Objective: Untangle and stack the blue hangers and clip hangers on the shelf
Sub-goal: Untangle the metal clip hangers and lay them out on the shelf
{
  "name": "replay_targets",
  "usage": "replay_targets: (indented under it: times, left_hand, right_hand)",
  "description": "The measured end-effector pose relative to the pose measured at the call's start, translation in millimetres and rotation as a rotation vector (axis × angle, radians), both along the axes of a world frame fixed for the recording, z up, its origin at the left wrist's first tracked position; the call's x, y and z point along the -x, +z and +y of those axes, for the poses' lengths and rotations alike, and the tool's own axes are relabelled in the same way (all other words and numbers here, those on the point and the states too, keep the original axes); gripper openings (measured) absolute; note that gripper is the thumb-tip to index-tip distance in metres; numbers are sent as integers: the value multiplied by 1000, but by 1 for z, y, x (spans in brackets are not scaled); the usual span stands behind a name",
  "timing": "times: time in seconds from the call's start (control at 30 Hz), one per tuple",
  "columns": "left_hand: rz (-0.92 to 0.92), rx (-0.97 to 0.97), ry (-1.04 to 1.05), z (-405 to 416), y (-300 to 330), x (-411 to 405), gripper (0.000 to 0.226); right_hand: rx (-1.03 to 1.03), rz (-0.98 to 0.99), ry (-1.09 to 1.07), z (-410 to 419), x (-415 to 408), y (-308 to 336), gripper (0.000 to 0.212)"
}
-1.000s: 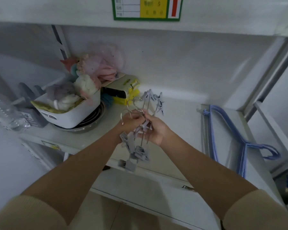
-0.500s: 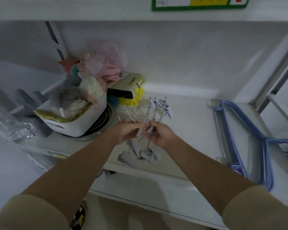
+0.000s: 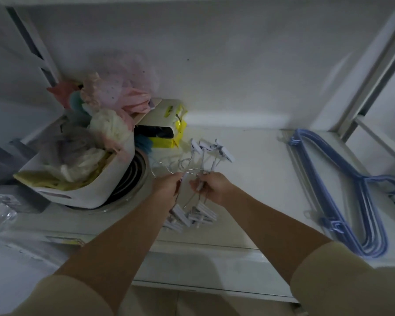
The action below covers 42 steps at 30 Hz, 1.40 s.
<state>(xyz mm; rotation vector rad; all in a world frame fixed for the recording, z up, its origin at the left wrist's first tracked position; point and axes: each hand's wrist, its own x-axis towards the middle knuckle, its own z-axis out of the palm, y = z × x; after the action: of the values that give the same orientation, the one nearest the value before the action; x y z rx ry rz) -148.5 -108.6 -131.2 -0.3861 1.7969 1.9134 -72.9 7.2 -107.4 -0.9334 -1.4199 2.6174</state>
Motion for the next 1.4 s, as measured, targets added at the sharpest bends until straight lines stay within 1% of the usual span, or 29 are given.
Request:
replay_targets:
  times: [0.07, 0.1, 0.23, 0.33, 0.37, 0.4, 0.43, 0.5, 0.53, 0.57, 0.6, 0.63, 0.67, 0.7, 0.77, 0.87, 0.93, 1.0, 1.03, 1.1, 1.13, 1.2, 1.27, 1.33, 1.4]
  left_hand:
    - [-17, 9, 28, 2, -6, 6, 8]
    - [-32, 15, 41, 2, -9, 9, 8]
    - [-94, 64, 0, -1, -25, 28, 24]
    - [-100, 72, -12, 0, -27, 30, 25]
    - [-96, 59, -34, 0, -27, 31, 21]
    - [-86, 41, -53, 1, -25, 30, 11]
    - [-83, 19, -62, 0, -25, 32, 9]
    - [-88, 3, -51, 0, -37, 44, 31]
    - [-106, 4, -48, -1, -38, 45, 37]
    - [-126, 4, -58, -2, -30, 40, 38]
    - [-140, 19, -65, -2, -23, 35, 32]
    - [-139, 40, -72, -2, -17, 31, 23]
    - [-129, 68, -78, -2, -13, 28, 22]
    - [-121, 94, -91, -2, -12, 27, 25]
    - [-112, 120, -128, 0, -16, 29, 29]
    - [-111, 74, -72, 5, -17, 23, 23]
    - [-161, 28, -52, 11, -18, 17, 24]
    - [-224, -7, -41, 18, -16, 11, 33]
    - [-234, -26, -22, 21, -16, 10, 41]
    - [-237, -24, -13, 23, -18, 13, 60]
    - [-224, -9, 2, 22, -19, 14, 60]
    - [-180, 66, 48, 17, -19, 18, 41]
    - [-166, 113, 49, 10, -16, 21, 31]
    - [-135, 170, -30, 5, -10, 21, 31]
    - [-105, 261, -133, 5, -3, 19, 32]
  right_hand:
    - [-87, -51, 22, 1, 6, -1, 16]
    - [-135, -84, 27, 1, 10, -3, 14]
    - [-319, -192, 45, 1, 26, -18, 31]
    - [-362, -208, 63, 2, 32, -30, 33]
    - [-384, -209, 63, 3, 33, -31, 31]
    - [-421, -213, 67, 4, 33, -30, 27]
    - [-472, -222, 70, 4, 33, -29, 21]
    - [-637, -271, 98, 5, 32, -23, 6]
    - [-719, -297, 118, 6, 32, -22, 12]
    - [-782, -313, 138, 7, 33, -22, 21]
    - [-820, -323, 153, 10, 32, -23, 27]
    - [-843, -329, 162, 12, 33, -25, 27]
    - [-849, -331, 167, 13, 32, -25, 23]
    - [-839, -329, 162, 13, 32, -25, 17]
    - [-807, -321, 156, 13, 31, -25, 15]
    - [-731, -329, 143, 10, 31, -26, 25]
    - [-687, -334, 144, 7, 32, -27, 37]
    - [-680, -339, 120, 4, 33, -28, 44]
    - [-691, -343, 97, 3, 32, -28, 44]
    - [-707, -333, 51, 5, 31, -29, 33]
    - [-704, -327, 36, 7, 29, -30, 27]
    - [-701, -327, 45, 11, 24, -29, 22]
    - [-696, -328, 46, 15, 20, -29, 17]
    - [-666, -315, 32, 16, 18, -27, 12]
    - [-647, -297, 28, 16, 15, -26, 15]
